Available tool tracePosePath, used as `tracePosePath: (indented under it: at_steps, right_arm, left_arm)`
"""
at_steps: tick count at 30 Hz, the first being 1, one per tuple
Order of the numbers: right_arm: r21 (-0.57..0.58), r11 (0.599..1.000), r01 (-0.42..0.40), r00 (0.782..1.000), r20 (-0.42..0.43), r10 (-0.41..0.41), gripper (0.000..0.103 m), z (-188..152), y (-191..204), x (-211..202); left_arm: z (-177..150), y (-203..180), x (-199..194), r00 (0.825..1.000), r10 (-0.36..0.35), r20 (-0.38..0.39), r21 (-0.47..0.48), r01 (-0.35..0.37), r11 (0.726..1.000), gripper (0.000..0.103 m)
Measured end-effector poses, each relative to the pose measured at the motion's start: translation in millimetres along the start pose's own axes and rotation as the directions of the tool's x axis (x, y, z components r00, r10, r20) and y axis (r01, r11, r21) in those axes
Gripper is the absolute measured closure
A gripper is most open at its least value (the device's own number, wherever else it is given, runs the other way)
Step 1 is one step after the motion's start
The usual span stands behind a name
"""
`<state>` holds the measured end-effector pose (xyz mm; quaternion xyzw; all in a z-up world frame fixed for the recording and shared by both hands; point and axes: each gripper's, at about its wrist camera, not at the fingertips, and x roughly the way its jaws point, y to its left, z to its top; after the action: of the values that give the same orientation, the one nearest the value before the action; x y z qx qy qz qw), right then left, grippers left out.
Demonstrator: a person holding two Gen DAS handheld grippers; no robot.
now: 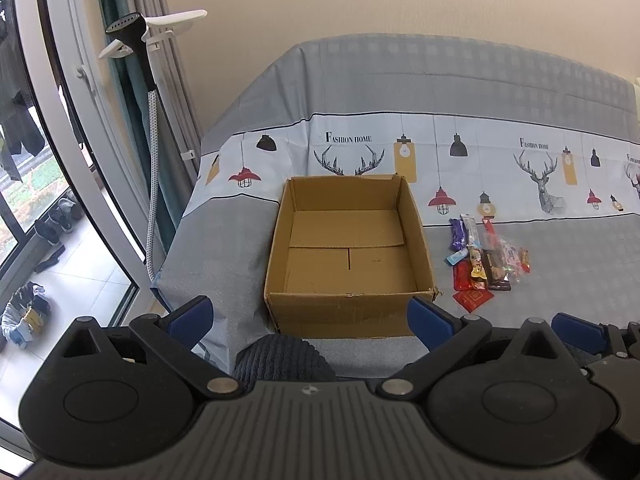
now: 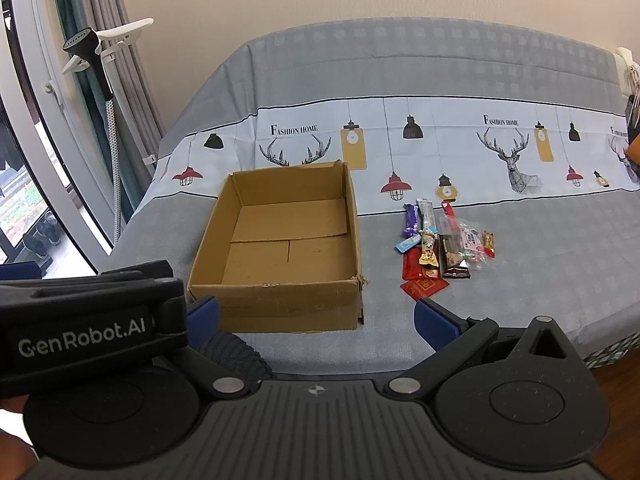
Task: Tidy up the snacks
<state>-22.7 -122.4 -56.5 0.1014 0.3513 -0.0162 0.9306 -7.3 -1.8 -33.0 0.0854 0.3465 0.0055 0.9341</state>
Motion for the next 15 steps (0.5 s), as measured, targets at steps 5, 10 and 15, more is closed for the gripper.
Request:
tracePosePath:
  at_steps: [5, 10, 15]
  right_arm:
    - [0.0, 1.0, -0.001, 1.0, -0.002, 0.001, 0.0, 0.3, 0.1, -0.1]
    - [0.001, 1.0, 0.0, 1.0, -0.004, 0.0, 0.0, 0.1, 0.0, 0.2]
    - [0.0, 1.0, 0.0, 1.0, -0.004, 0.0, 0.0, -0.2, 0.2, 0.5]
  left_arm:
    - [0.5, 1.0, 0.4, 1.0, -0.002, -0.003, 0.0, 0.002, 1.0, 0.0]
    - [-0.3, 1.3, 0.4, 1.0, -0.002, -0.004, 0.001, 0.002, 1.0, 0.0]
    - [-1.0, 0.8, 0.5, 1.0, -0.003, -0.004, 0.001, 0.003, 1.0, 0.0]
